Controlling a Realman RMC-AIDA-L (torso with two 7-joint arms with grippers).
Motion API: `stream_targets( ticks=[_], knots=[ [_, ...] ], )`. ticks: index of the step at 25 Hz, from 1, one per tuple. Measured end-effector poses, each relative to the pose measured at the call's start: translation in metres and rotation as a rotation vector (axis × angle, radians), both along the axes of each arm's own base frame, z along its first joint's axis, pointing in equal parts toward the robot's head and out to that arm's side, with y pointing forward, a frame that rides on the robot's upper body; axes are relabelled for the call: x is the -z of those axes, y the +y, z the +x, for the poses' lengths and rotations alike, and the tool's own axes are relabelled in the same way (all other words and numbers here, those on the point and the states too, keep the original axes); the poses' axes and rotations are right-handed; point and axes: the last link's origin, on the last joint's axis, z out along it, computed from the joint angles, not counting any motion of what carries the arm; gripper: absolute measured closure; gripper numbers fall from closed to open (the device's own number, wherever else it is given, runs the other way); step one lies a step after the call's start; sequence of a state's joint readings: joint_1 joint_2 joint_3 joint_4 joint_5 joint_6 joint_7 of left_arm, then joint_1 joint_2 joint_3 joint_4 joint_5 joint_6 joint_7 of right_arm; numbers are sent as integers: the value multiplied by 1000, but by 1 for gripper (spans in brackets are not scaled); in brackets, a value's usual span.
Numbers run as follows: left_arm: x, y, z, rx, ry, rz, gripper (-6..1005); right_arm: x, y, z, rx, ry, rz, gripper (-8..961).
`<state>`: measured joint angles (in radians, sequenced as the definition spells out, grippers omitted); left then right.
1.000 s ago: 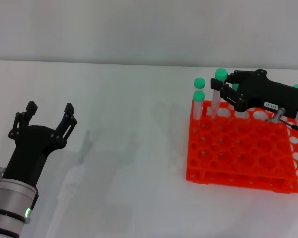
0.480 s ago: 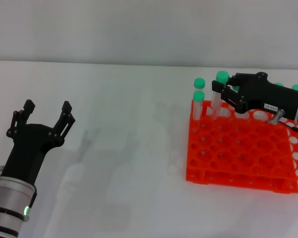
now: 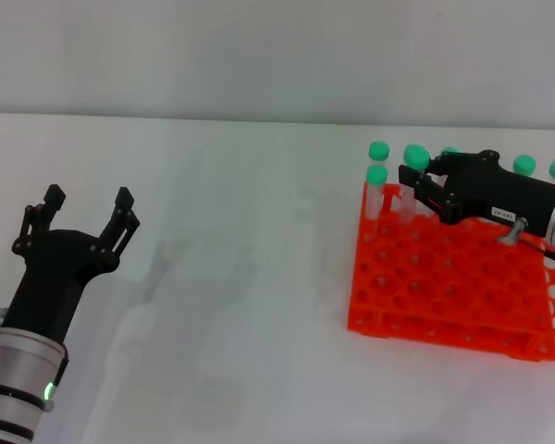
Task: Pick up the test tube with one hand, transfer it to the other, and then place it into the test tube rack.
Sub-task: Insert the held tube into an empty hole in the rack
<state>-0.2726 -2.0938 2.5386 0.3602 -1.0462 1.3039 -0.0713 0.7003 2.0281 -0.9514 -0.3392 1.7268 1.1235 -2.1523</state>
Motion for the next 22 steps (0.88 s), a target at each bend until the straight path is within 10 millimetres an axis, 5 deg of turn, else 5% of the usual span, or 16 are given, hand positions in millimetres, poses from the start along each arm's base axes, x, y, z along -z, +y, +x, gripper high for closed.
stream_targets(
  ticks=[18, 22],
  knots=[
    [0, 5, 5, 17, -4, 1, 110, 9, -7, 7, 1, -50, -46, 743],
    [0, 5, 4, 17, -3, 1, 110, 9, -7, 8, 8, -44, -51, 681]
  ],
)
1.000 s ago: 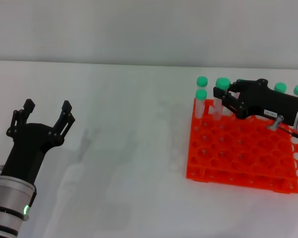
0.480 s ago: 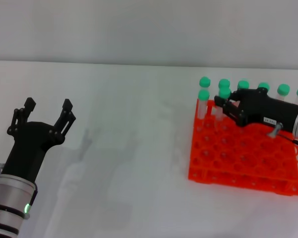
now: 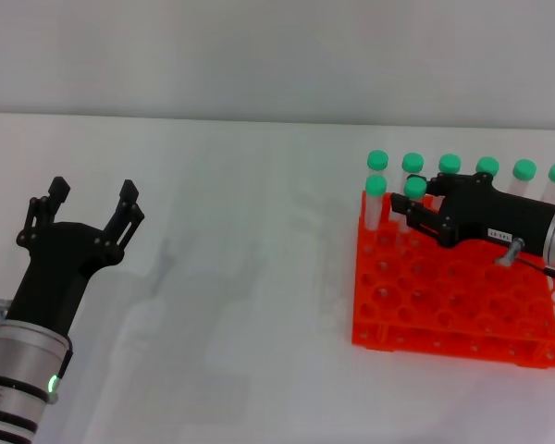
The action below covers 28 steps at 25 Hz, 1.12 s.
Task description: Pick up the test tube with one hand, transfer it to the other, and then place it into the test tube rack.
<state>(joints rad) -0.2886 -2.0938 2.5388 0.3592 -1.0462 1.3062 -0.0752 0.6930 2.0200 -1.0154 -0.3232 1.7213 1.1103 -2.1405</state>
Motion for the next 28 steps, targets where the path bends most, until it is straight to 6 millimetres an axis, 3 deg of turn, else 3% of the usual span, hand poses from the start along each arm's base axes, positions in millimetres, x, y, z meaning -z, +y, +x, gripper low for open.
stream_targets(
  ticks=[6, 11, 18, 23, 28],
  knots=[
    [0, 0, 0, 0, 0, 0, 110, 0, -1, 1, 13, 10, -17, 441],
    [0, 0, 0, -1, 1, 0, 110, -6, -10, 8, 23, 43, -23, 347],
    [-1, 0, -1, -1, 2, 1, 110, -26, -35, 34, 89, 124, -17, 216],
    [-2, -1, -2, -1, 7, 5, 110, -60, -58, 68, 186, 265, 113, 79],
    [-3, 0, -2, 2, 12, 6, 110, -94, -76, 121, 345, 274, 415, 79]
  ],
)
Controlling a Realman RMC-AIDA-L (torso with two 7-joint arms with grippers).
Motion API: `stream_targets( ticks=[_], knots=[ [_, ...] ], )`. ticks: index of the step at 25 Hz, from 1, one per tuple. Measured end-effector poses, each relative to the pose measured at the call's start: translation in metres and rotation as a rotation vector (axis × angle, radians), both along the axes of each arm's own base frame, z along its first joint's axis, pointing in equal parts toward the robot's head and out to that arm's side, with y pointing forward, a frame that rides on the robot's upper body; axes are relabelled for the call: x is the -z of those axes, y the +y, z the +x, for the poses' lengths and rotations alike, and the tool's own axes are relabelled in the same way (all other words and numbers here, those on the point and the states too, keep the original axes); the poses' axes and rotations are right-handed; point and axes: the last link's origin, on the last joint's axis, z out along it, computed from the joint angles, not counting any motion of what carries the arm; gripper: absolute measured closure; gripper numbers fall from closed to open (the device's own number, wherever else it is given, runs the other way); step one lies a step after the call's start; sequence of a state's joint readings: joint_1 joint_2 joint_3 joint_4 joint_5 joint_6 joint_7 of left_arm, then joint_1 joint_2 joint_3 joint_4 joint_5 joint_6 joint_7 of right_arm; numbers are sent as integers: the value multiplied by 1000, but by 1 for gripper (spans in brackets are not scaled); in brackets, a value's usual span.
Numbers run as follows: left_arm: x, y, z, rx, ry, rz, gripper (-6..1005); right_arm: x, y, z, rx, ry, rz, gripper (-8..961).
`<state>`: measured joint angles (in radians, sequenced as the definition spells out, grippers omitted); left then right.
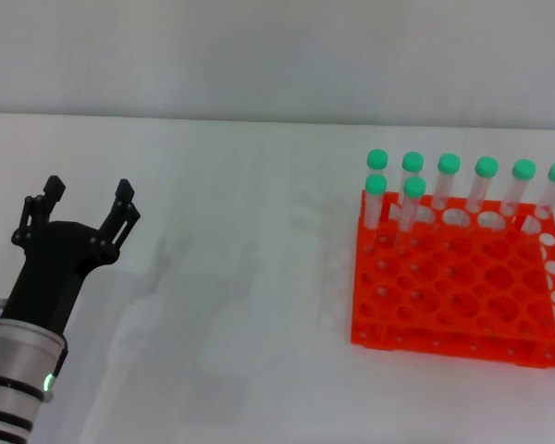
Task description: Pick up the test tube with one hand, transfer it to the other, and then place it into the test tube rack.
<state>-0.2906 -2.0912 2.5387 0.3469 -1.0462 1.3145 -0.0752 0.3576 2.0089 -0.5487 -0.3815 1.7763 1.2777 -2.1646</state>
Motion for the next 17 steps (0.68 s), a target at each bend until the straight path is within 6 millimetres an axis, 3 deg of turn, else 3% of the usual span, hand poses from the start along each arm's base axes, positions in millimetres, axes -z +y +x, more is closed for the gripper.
stream_targets(
  ticks=[6, 17],
  knots=[
    [-1, 5, 4, 15, 4, 2, 110, -15, -21, 50, 277, -63, 357, 79],
    [-4, 8, 4, 11, -19, 12, 109, -16, -21, 56, 338, -64, 403, 79]
  ],
)
